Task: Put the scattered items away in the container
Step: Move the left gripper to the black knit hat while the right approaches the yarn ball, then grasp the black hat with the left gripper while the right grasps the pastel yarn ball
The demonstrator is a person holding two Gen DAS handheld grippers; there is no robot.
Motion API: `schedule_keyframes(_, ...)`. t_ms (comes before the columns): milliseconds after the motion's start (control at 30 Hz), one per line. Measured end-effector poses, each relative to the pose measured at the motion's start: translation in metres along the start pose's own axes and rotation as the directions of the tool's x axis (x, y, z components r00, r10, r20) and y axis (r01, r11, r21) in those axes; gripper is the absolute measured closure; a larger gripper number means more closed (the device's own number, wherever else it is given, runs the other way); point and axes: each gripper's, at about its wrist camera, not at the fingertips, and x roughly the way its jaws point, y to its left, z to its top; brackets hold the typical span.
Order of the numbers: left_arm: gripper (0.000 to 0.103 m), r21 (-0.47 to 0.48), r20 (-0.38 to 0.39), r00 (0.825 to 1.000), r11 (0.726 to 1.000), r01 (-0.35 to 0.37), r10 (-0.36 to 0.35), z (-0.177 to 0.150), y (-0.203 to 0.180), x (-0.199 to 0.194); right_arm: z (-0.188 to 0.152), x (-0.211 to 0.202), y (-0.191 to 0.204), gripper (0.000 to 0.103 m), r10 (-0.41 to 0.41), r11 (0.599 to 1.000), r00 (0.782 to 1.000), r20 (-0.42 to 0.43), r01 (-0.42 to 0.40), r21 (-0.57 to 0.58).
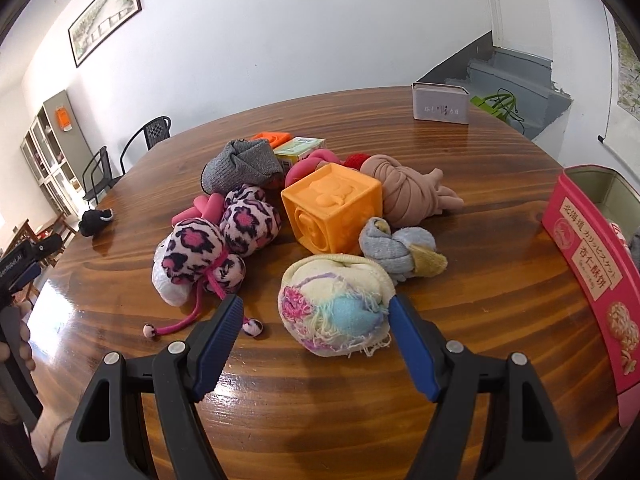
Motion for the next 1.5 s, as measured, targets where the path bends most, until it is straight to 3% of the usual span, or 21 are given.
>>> schedule_keyframes(433,0.0,-0.018,0.012,0.994,0.993,-0.113,0.113,0.057,0.055,0.07,0.001,0.014,0.013,0.025,-0.112,0.992,0.994,-0.008,0.112,-0.057)
schedule_keyframes(667,0.0,0.055,0.001,0.99,0.989,-0.14,0.14,0.069,0.058,0.113,0.004,0.021,0.009,0.025,-0.106,0.994,0.994,-0.028,0.105,-0.025)
schedule_keyframes(800,0.0,0.065,-0.049,0.992,0.991,-0.115,0.118,0.079,0.062,0.142,0.003,0.021,0.01,0.025,-0.107,0.994,0.994,-0.029,0.107,-0.024)
schedule_keyframes(900,0.001,0.035,-0.133,0.986,0.995,-0.098,0.101,0.083,0.067,0.164,0.004,0.022,0.009,0.025,-0.106,0.994,0.994,-0.032,0.105,-0.019)
schedule_keyframes(1033,0.021,-0.006,-0.194,0.979,0.998,-0.061,0.059,0.083,0.07,0.181,0.004,0.024,0.008,0.025,-0.1,0.995,0.994,-0.041,0.099,-0.012)
schedule_keyframes(1200,0.022,-0.033,-0.193,0.981,0.999,-0.042,0.035,0.086,0.072,0.188,0.004,0.025,0.007,0.025,-0.095,0.995,0.994,-0.045,0.095,-0.011)
schedule_keyframes(1267,0.037,-0.04,-0.2,0.979,0.999,-0.036,0.027,0.086,0.072,0.189,0.004,0.025,0.007,0.025,-0.093,0.996,0.995,-0.044,0.092,-0.01)
schedule_keyframes(1400,0.047,-0.042,-0.195,0.981,0.999,-0.028,0.02,0.084,0.071,0.187,0.003,0.025,0.007,0.025,-0.083,0.996,0.995,-0.046,0.083,-0.011)
schedule_keyframes(1500,0.047,-0.053,-0.189,0.982,0.998,-0.032,0.022,0.083,0.069,0.184,0.003,0.026,0.008,0.025,-0.076,0.997,0.996,-0.052,0.076,-0.015)
